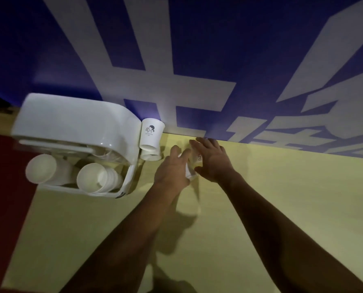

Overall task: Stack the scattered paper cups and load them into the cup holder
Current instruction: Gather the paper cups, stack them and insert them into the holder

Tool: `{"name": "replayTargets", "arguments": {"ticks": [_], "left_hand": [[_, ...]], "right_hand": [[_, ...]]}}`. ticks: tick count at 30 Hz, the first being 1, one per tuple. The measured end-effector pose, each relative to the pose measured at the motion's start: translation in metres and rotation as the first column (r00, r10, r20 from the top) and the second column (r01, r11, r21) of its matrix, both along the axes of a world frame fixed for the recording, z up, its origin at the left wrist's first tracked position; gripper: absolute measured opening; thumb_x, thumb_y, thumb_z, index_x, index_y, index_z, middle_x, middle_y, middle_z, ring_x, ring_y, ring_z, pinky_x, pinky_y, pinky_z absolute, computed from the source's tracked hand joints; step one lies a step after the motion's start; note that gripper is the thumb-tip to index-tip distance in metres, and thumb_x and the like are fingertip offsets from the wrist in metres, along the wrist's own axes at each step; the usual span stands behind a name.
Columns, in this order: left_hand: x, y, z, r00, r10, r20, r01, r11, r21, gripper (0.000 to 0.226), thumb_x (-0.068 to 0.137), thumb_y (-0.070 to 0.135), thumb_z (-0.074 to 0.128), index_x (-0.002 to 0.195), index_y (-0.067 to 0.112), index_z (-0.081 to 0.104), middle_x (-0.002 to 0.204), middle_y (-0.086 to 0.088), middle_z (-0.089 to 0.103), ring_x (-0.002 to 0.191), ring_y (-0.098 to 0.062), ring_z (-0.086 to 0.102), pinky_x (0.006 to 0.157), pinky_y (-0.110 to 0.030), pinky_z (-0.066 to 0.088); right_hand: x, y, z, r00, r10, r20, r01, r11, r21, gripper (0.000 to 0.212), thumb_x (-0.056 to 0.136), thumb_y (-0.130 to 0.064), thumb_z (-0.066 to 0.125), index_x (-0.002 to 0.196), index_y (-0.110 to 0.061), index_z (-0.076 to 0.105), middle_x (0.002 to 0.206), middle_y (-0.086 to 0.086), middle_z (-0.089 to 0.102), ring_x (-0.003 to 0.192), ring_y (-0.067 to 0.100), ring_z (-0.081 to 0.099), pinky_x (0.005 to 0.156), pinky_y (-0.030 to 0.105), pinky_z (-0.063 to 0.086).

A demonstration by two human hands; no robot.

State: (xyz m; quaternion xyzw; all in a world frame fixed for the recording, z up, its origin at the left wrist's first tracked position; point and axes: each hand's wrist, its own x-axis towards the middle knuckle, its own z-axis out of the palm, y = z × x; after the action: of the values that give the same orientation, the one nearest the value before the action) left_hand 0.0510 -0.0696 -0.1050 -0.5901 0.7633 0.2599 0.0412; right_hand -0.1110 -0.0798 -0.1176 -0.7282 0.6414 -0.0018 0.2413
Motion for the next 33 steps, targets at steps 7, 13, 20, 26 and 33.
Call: {"name": "replayTargets", "arguments": {"ticks": [7, 13, 20, 26, 33], "left_hand": [[0.013, 0.014, -0.024, 0.993, -0.110, 0.053, 0.107, 0.993, 0.051, 0.087, 0.075, 0.029, 0.087, 0.145, 0.028, 0.036, 0.151, -0.004, 0.027, 0.118, -0.027, 0.054, 0.091, -0.041, 0.056], [0.017, 0.022, -0.023, 0.984, -0.137, 0.113, 0.138, 0.990, -0.003, 0.086, 0.077, 0.028, 0.086, 0.145, 0.017, 0.034, 0.152, -0.005, 0.024, 0.107, -0.026, 0.062, 0.080, -0.036, 0.056], [0.033, 0.035, -0.017, 0.996, -0.089, -0.002, 0.089, 0.995, 0.053, 0.086, 0.075, 0.058, 0.077, 0.143, 0.028, 0.034, 0.134, -0.002, 0.042, 0.103, -0.026, 0.063, 0.078, -0.034, 0.053], [0.048, 0.045, -0.010, 0.988, -0.152, 0.014, 0.151, 0.987, 0.058, 0.079, 0.075, 0.067, 0.070, 0.139, 0.031, 0.041, 0.122, -0.001, 0.051, 0.102, -0.027, 0.064, 0.074, -0.032, 0.048], [0.093, 0.070, 0.028, 0.957, 0.057, -0.283, -0.056, 0.998, 0.012, 0.072, 0.071, 0.069, 0.072, 0.127, 0.033, 0.044, 0.113, 0.009, 0.064, 0.096, -0.018, 0.065, 0.069, -0.030, 0.050]], "right_hand": [[-0.001, -0.004, -0.009, 0.992, 0.089, -0.091, -0.088, 0.996, 0.018, 0.077, 0.089, -0.040, 0.074, 0.154, -0.028, 0.036, 0.158, -0.001, 0.039, 0.145, 0.026, 0.032, 0.119, 0.044, 0.028], [-0.010, 0.014, -0.011, 0.993, -0.014, -0.114, 0.015, 1.000, 0.015, 0.073, 0.086, -0.042, 0.076, 0.147, -0.020, 0.041, 0.147, 0.002, 0.051, 0.135, 0.026, 0.048, 0.115, 0.043, 0.037], [-0.015, 0.070, 0.004, 0.890, -0.382, 0.248, 0.399, 0.917, -0.019, 0.084, 0.080, -0.041, 0.083, 0.148, -0.010, 0.043, 0.142, 0.010, 0.057, 0.120, 0.030, 0.059, 0.093, 0.042, 0.055], [-0.003, 0.114, 0.019, 0.813, -0.430, 0.393, 0.493, 0.867, -0.072, 0.078, 0.078, -0.032, 0.087, 0.142, -0.008, 0.049, 0.135, 0.010, 0.061, 0.115, 0.028, 0.061, 0.088, 0.029, 0.048], [0.032, 0.141, 0.055, 0.726, -0.511, 0.460, 0.596, 0.801, -0.052, 0.081, 0.073, -0.033, 0.090, 0.141, -0.021, 0.047, 0.135, -0.002, 0.060, 0.116, 0.023, 0.059, 0.090, 0.042, 0.057]]}}
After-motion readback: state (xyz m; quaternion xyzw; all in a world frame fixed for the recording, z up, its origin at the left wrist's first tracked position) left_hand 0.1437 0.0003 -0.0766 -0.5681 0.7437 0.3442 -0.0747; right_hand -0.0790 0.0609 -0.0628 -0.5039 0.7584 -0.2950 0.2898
